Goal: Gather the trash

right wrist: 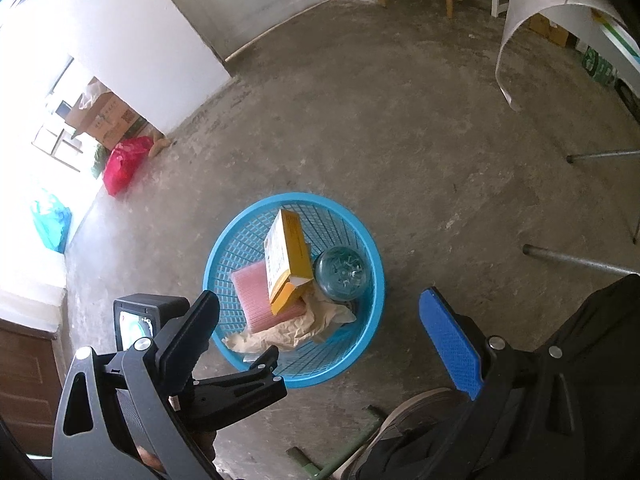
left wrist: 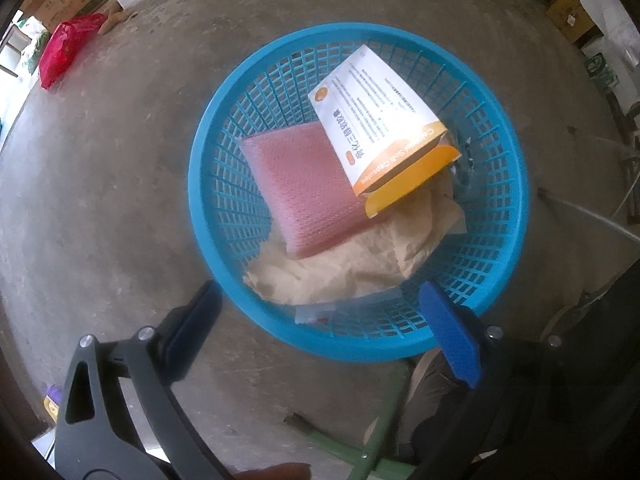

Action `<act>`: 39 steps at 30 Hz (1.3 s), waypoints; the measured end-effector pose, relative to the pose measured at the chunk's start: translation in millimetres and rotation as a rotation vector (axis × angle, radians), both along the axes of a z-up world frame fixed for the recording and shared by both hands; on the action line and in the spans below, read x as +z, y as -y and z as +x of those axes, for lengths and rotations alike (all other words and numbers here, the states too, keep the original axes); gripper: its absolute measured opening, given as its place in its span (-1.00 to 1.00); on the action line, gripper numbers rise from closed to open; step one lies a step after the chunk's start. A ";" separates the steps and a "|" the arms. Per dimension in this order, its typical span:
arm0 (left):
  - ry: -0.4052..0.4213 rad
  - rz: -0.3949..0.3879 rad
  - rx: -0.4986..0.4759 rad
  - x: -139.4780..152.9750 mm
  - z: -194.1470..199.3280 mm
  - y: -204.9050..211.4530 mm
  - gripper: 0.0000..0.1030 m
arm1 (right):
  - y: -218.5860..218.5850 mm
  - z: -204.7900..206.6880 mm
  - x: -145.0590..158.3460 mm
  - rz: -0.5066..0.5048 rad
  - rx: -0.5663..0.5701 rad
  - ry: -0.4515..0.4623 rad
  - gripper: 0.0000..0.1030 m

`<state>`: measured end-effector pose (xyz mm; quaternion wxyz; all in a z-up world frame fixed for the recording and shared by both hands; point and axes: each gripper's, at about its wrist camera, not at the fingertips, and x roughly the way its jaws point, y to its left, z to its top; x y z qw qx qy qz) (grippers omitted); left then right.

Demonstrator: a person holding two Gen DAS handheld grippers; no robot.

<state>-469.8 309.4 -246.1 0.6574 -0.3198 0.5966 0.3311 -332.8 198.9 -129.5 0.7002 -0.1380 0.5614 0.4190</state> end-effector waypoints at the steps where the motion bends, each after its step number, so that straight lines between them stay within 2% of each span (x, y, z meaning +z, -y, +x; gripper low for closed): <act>1: -0.001 0.000 0.001 0.0 -0.2 -0.7 0.84 | -0.1 0.3 0.3 0.000 0.000 0.001 0.89; 39: 0.000 0.004 0.013 -1.4 -3.0 -7.8 0.84 | -1.5 0.5 -1.2 -0.009 -0.007 0.005 0.89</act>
